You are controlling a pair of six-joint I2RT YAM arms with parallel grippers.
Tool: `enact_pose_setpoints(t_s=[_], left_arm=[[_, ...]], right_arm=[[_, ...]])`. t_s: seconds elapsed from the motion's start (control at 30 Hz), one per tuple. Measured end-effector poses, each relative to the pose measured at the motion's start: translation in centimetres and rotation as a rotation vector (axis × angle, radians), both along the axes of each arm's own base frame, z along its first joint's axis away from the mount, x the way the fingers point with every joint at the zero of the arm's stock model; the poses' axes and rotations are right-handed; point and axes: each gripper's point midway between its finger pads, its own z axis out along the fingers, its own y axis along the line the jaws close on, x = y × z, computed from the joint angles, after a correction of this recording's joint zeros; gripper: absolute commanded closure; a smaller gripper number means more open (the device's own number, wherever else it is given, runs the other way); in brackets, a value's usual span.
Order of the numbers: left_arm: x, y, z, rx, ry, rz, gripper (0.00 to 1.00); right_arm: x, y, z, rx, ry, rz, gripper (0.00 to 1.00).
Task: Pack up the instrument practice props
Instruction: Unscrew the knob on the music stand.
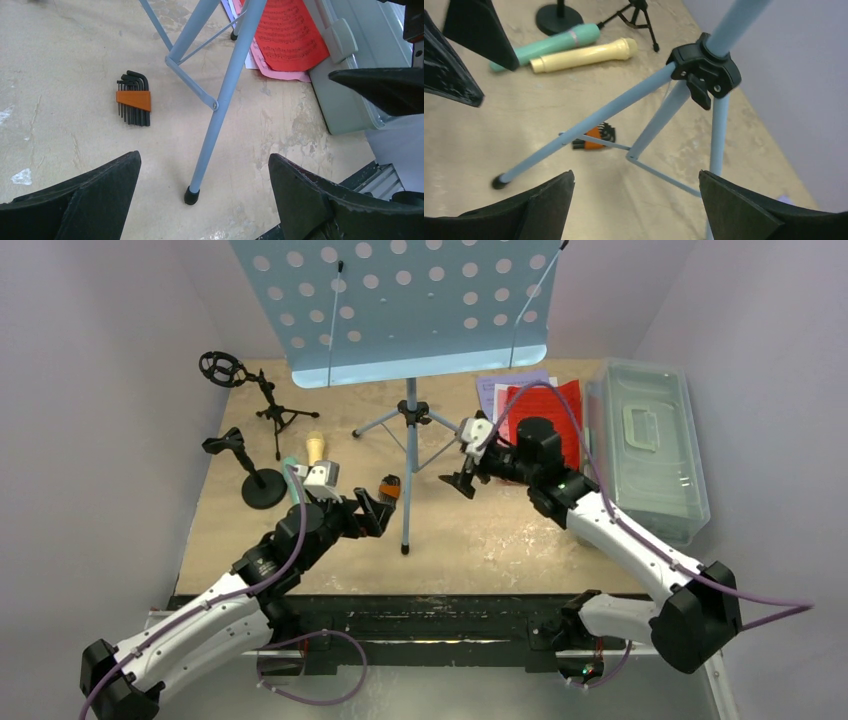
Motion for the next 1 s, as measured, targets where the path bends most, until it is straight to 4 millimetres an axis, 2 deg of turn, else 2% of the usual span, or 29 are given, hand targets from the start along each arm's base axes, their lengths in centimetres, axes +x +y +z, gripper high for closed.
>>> enact_pose_setpoints(t_s=[0.17,0.27,0.37,0.47,0.6,0.7,1.0], left_arm=[[0.0,-0.5,-0.3,-0.001,0.012,-0.021,0.00],[-0.1,-0.8,-0.2,-0.008,0.014,-0.031,0.00],[-0.2,-0.8,-0.2,-0.013,0.016,-0.035,0.00],[-0.2,-0.9,-0.2,-0.014,0.016,-0.037,0.00],[-0.2,-0.9,-0.3,-0.018,0.023,-0.036,0.00],[-0.2,-1.0,-0.5,-0.013,0.028,-0.038,0.00],[-0.2,-1.0,-0.6,-0.011,0.031,-0.038,0.00]], right_arm=[[-1.1,-0.6,0.5,0.341,0.352,0.054,0.01],[-1.7,0.3,0.5,0.511,0.627,0.052,0.02],[-1.1,1.3,0.5,0.640,0.896,-0.010,0.04],[0.5,2.2,1.3,0.735,1.115,-0.093,0.05],[1.8,2.6,3.3,0.854,1.239,-0.149,0.11],[2.7,2.8,4.2,0.910,1.281,-0.167,0.21],[5.6,3.6,2.5,0.957,1.342,-0.234,0.43]])
